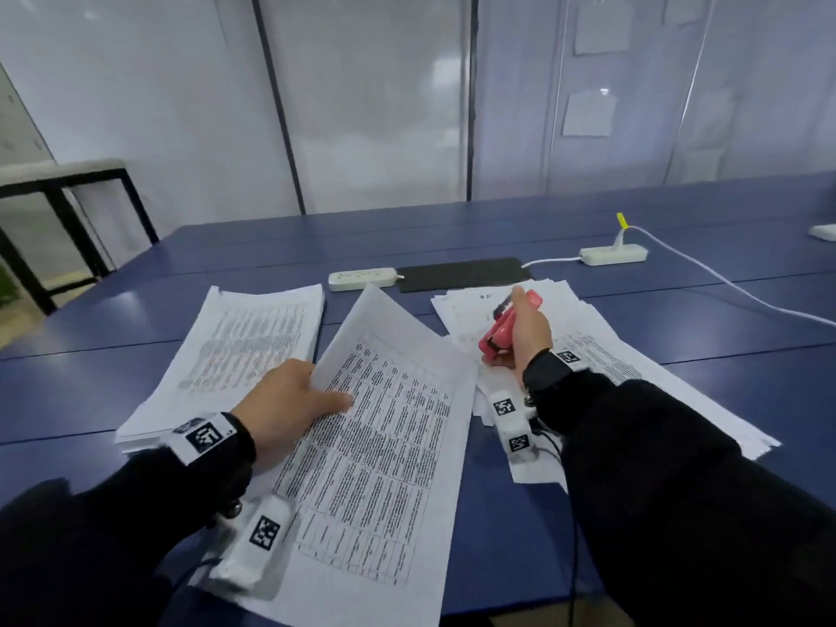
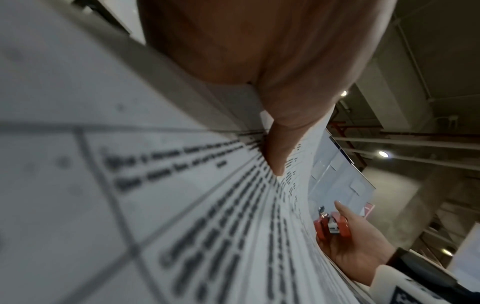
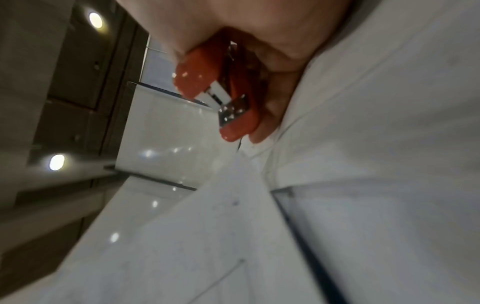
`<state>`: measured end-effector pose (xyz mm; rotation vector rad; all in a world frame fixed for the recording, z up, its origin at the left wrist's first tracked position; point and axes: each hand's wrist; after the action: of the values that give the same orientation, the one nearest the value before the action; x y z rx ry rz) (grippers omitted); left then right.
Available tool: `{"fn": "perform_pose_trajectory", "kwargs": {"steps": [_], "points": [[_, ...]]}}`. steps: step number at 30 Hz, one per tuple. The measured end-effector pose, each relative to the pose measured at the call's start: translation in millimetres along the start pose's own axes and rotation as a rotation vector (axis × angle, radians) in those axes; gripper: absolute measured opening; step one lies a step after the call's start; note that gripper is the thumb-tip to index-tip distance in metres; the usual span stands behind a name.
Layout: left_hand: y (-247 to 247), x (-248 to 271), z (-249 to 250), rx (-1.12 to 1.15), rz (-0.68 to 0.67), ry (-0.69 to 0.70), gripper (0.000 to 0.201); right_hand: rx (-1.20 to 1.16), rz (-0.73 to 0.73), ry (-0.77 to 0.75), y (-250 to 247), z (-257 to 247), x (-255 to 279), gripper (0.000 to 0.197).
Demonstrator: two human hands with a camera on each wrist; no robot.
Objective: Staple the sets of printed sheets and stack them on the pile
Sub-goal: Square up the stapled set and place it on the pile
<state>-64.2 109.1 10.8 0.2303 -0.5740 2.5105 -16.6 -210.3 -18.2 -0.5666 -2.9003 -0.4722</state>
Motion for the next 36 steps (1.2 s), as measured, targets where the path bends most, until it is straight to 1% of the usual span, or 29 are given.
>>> {"fn": "perform_pose_trajectory", "kwargs": {"steps": [1, 2, 4, 5, 7, 8, 11, 13, 17, 18, 23, 28, 33, 36], "points": [[0, -4, 3, 0.014, -0.019, -0.005, 0.019, 0.018, -0.016, 0.003, -1, 2, -3, 0.053], [1, -7, 5, 0.025, -0.033, -0.013, 0.018, 0.037, -0.022, 0.009, -5, 7, -11, 0.063], [0, -14, 11, 0.017, -0.048, -0.022, 0.017, 0.080, -0.024, -0.006, -23, 28, -48, 0.083], [0, -16, 14, 0.004, -0.053, -0.019, 0.017, 0.109, -0.014, -0.021, -28, 35, -62, 0.086], [0, -20, 19, -0.030, -0.055, -0.019, 0.017, 0.155, -0.027, -0.027, -29, 38, -64, 0.087], [1, -22, 21, -0.047, -0.053, -0.024, 0.017, 0.154, -0.043, -0.030, -25, 33, -53, 0.088], [-1, -23, 28, -0.091, -0.058, -0.026, 0.015, 0.118, -0.044, -0.029, -16, 21, -30, 0.087], [-3, -22, 33, -0.189, -0.074, -0.024, 0.015, 0.077, -0.025, -0.047, -14, 19, -27, 0.085], [-4, -19, 43, -0.263, -0.069, -0.011, 0.014, 0.018, 0.036, -0.074, -8, 12, -14, 0.067], [-4, -19, 45, -0.286, -0.062, -0.003, 0.013, 0.024, 0.042, -0.084, -8, 12, -14, 0.066], [-3, -24, 55, -0.393, -0.009, -0.002, 0.014, 0.078, 0.071, -0.112, -9, 18, -22, 0.083], [1, -27, 59, -0.426, -0.030, -0.022, 0.012, 0.114, 0.111, -0.131, -8, 18, -19, 0.089], [4, -30, 65, -0.470, -0.004, -0.029, 0.012, 0.106, 0.133, -0.125, -7, 16, -17, 0.082], [4, -29, 68, -0.476, 0.004, -0.024, 0.011, 0.125, 0.144, -0.136, -6, 14, -15, 0.071]]}}
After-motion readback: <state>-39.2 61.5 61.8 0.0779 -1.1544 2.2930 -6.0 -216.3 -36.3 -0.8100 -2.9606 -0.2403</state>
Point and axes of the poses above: each hand's wrist, its own x-axis away from the middle knuckle, its own y-axis out of the palm, z = x × y, and after that the axes turned 12 degrees about -z, right-handed
